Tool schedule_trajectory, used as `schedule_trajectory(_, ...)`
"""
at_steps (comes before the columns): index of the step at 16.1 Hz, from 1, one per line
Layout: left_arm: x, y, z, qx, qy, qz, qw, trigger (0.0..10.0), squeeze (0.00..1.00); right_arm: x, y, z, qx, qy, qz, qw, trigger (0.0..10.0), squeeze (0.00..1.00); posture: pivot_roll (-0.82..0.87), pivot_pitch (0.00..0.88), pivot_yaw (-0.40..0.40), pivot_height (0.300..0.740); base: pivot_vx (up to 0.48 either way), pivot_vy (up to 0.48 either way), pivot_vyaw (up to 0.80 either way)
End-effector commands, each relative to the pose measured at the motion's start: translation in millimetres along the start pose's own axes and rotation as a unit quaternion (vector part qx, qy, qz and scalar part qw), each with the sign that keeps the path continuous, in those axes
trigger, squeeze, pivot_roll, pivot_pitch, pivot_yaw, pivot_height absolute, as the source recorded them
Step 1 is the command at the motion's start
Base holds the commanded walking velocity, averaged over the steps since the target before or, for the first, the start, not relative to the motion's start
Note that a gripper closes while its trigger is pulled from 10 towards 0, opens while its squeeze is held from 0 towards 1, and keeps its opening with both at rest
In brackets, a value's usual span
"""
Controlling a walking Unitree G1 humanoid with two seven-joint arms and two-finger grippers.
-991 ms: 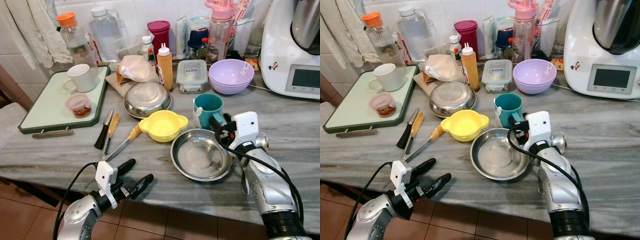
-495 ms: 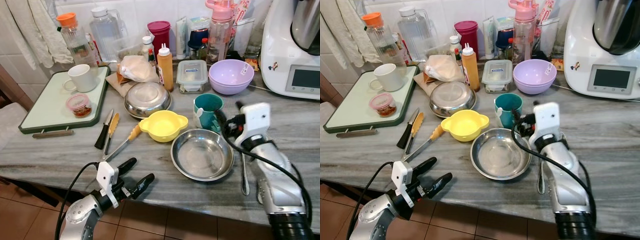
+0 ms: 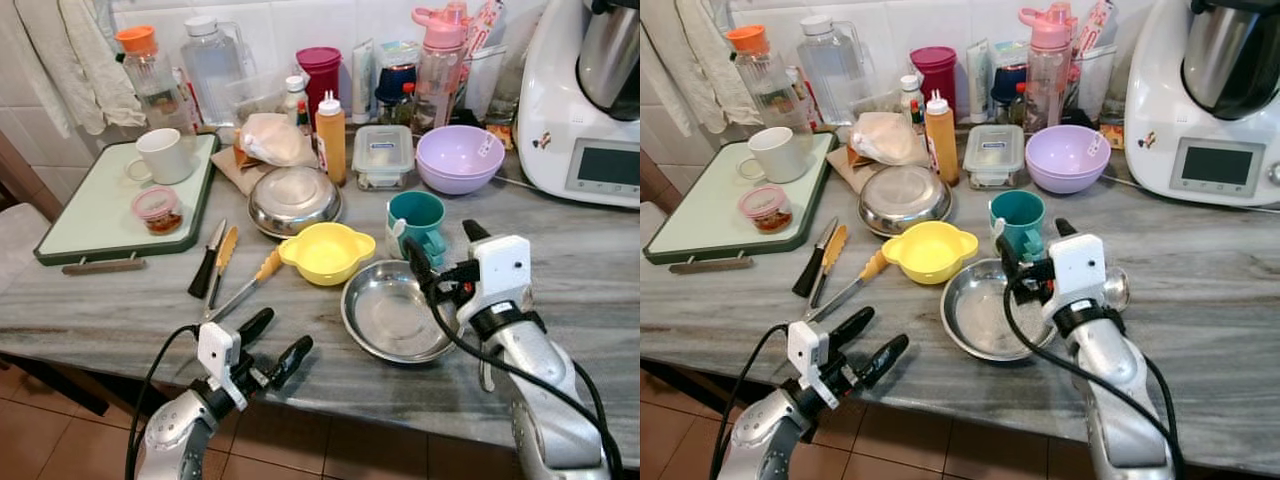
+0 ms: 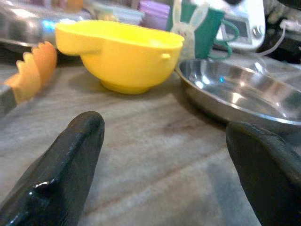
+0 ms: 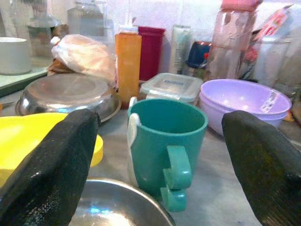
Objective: Setting the table
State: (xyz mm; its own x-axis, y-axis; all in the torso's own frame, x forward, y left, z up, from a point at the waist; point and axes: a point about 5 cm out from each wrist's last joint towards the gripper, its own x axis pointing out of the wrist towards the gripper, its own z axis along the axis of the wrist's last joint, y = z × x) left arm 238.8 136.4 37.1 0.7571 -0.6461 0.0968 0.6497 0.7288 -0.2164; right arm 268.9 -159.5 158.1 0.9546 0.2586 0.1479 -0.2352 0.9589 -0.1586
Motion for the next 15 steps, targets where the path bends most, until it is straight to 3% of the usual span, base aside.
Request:
schedule_trajectory(1,-4.4,4.9,4,0.011,-0.015,0.027,0.999,10.0,0.00,-1.0,5.4,6,-0.006,-0.007,0.004,1.000,10.0,1.00,-0.09,0.000,0.082,0.740,0.000,0.000,0.00)
schedule_trajectory(3,-8.9,14.7,9,0.038,-0.055,0.111,0.992,10.0,0.00,-1.5,9.3,8,-0.020,-0.011,0.010,1.000,10.0,1.00,-0.10,0.000,0.079,0.740,0.000,0.000,0.00)
schedule_trajectory(6,-7.2,12.4,12,0.043,-0.073,0.121,0.989,10.0,0.00,-1.0,10.9,8,-0.021,-0.010,0.009,1.000,10.0,1.00,-0.09,0.000,0.074,0.740,0.000,0.000,0.00)
schedule_trajectory(8,12.2,32.8,70,0.071,-0.112,0.123,0.983,10.0,0.00,0.9,12.4,10,-0.022,-0.012,0.011,1.000,10.0,1.00,-0.09,0.000,0.074,0.740,0.000,0.000,0.00)
schedule_trajectory(9,36.8,32.6,124,0.122,-0.129,0.160,0.971,10.0,0.00,2.3,14.1,12,-0.023,-0.017,0.011,1.000,10.0,1.00,-0.09,0.000,0.073,0.740,0.000,0.000,0.00)
schedule_trajectory(10,39.1,32.7,129,0.138,-0.122,0.184,0.965,10.0,0.00,2.7,14.4,13,-0.022,-0.019,0.010,1.000,10.0,1.00,-0.09,0.000,0.073,0.740,0.000,0.000,0.00)
schedule_trajectory(12,31.5,41.0,132,0.198,-0.118,0.249,0.941,10.0,0.00,2.2,15.9,14,-0.029,-0.020,0.007,0.999,10.0,1.00,-0.09,0.000,0.077,0.740,0.000,0.000,0.00)
schedule_trajectory(15,24.2,47.8,133,0.206,-0.105,0.285,0.930,10.0,0.00,1.2,16.9,13,-0.031,-0.018,0.007,0.999,10.0,1.00,-0.10,0.000,0.080,0.740,0.000,0.000,0.00)
